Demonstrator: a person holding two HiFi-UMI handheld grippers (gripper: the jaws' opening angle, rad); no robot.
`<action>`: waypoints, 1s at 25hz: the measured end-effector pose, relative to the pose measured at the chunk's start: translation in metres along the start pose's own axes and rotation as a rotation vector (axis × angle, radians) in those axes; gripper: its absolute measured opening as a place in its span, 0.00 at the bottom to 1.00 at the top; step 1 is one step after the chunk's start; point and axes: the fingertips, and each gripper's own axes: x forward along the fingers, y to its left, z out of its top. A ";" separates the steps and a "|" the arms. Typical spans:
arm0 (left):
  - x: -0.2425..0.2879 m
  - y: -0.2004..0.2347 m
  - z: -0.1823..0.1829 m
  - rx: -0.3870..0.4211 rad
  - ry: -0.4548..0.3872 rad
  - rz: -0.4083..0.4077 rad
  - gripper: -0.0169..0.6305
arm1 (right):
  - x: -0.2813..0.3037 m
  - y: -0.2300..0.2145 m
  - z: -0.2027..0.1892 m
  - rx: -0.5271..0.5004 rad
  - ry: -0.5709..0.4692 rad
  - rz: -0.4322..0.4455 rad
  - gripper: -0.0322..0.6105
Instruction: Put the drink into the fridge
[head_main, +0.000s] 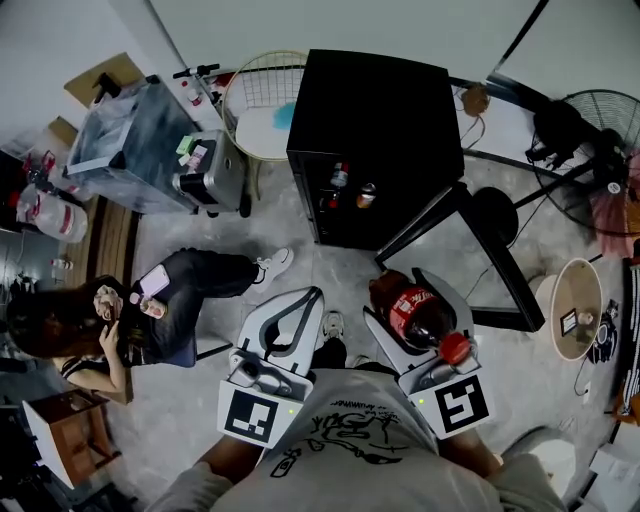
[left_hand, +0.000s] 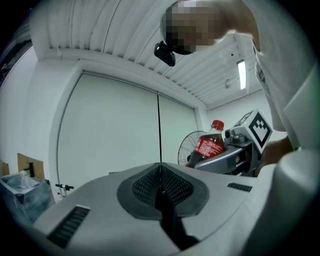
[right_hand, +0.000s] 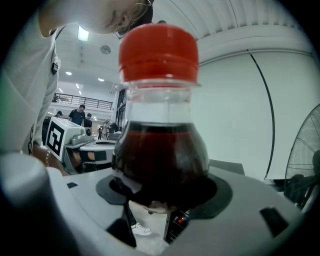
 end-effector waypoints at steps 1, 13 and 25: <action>0.001 0.003 -0.001 0.001 -0.001 -0.003 0.06 | 0.003 0.000 0.000 0.000 0.000 -0.004 0.53; 0.038 0.007 0.000 -0.002 -0.003 -0.031 0.06 | 0.012 -0.034 -0.005 0.016 0.008 -0.045 0.53; 0.083 -0.008 0.001 -0.001 0.005 -0.057 0.06 | 0.005 -0.080 -0.013 0.027 0.029 -0.056 0.53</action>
